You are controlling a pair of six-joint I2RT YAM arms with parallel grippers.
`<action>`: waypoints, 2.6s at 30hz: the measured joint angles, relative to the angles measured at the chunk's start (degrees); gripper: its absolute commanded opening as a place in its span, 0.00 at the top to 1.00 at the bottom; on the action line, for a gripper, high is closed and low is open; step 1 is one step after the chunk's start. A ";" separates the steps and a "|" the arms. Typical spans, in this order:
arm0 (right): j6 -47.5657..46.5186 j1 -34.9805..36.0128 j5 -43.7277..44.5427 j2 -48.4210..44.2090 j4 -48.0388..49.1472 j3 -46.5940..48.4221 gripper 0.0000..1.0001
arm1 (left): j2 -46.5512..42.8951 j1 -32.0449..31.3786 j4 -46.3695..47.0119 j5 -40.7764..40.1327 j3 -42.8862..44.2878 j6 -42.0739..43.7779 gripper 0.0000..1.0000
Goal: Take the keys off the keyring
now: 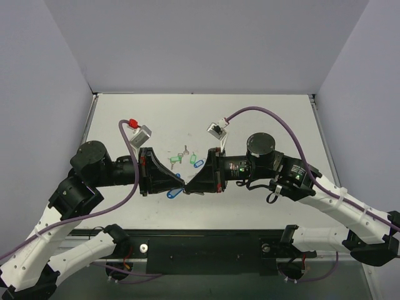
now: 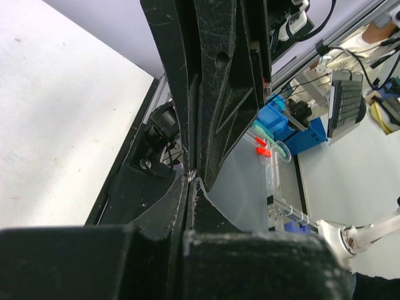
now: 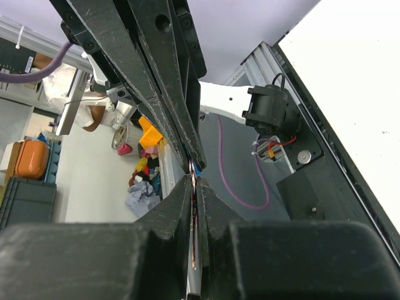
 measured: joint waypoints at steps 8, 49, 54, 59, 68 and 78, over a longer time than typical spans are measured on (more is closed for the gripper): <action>-0.28 0.31 -1.01 0.24 -1.57 0.15 1.00 | 1.99 0.00 -4.70 3.26 2.47 5.49 1.00; -2.29 0.42 -1.99 1.49 -5.90 1.42 1.00 | 8.28 -0.02 -20.15 7.10 11.04 20.22 1.00; -2.64 0.42 -1.95 1.49 -6.03 1.42 1.00 | 8.28 -0.24 -20.59 6.71 11.17 20.68 1.00; -2.71 0.42 -1.79 1.49 -5.92 1.42 1.00 | 8.28 -0.28 -21.18 6.25 11.61 21.16 1.00; -2.91 0.44 -1.29 1.49 -5.92 1.42 1.00 | 8.31 -0.28 -22.12 5.35 12.13 22.16 1.00; -3.06 0.42 -1.18 1.46 -5.92 1.42 1.00 | 8.28 -0.28 -22.18 5.38 12.11 22.16 0.91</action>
